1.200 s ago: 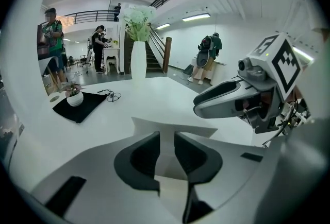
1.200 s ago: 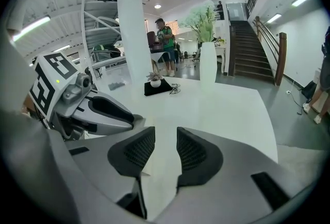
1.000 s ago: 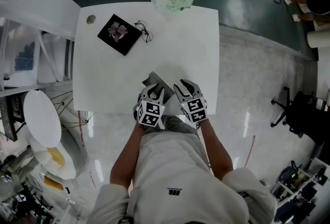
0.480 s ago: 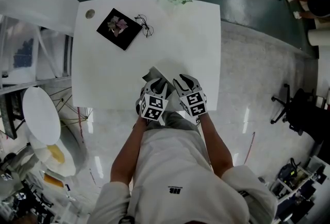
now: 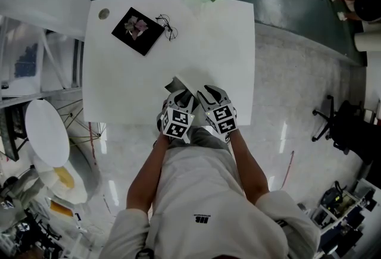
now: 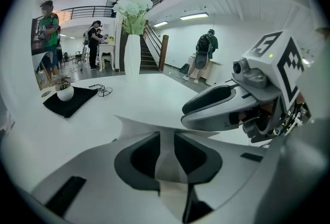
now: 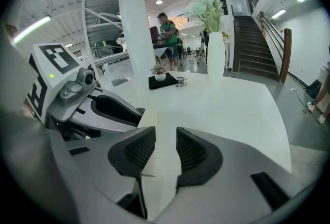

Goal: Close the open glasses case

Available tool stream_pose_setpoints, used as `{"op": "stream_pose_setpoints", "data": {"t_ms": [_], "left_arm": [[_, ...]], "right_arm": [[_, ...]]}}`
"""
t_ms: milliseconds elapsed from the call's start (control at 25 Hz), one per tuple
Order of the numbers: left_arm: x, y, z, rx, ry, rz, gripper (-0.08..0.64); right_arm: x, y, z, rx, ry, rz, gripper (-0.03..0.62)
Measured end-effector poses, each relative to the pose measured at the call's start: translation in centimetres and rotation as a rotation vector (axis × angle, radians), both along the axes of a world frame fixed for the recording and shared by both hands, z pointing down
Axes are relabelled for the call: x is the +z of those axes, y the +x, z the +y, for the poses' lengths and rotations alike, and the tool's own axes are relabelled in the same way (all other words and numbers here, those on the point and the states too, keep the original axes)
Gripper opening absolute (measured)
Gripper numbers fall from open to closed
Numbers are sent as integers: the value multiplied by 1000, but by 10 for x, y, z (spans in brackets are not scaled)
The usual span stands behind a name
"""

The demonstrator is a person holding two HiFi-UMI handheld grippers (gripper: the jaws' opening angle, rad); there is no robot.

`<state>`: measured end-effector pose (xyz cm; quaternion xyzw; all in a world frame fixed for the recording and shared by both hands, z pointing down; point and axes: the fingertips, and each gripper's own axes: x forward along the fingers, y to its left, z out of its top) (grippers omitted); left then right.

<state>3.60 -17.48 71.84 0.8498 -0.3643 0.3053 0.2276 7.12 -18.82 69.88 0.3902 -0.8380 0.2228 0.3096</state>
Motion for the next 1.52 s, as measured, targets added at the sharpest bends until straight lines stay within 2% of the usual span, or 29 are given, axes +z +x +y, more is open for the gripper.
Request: {"op": "stream_pose_setpoints", "data": {"t_ms": [1520], "left_arm": [[14, -31, 33, -40, -40, -13, 97]], "right_arm": [[5, -32, 32, -76, -9, 10, 121]]}}
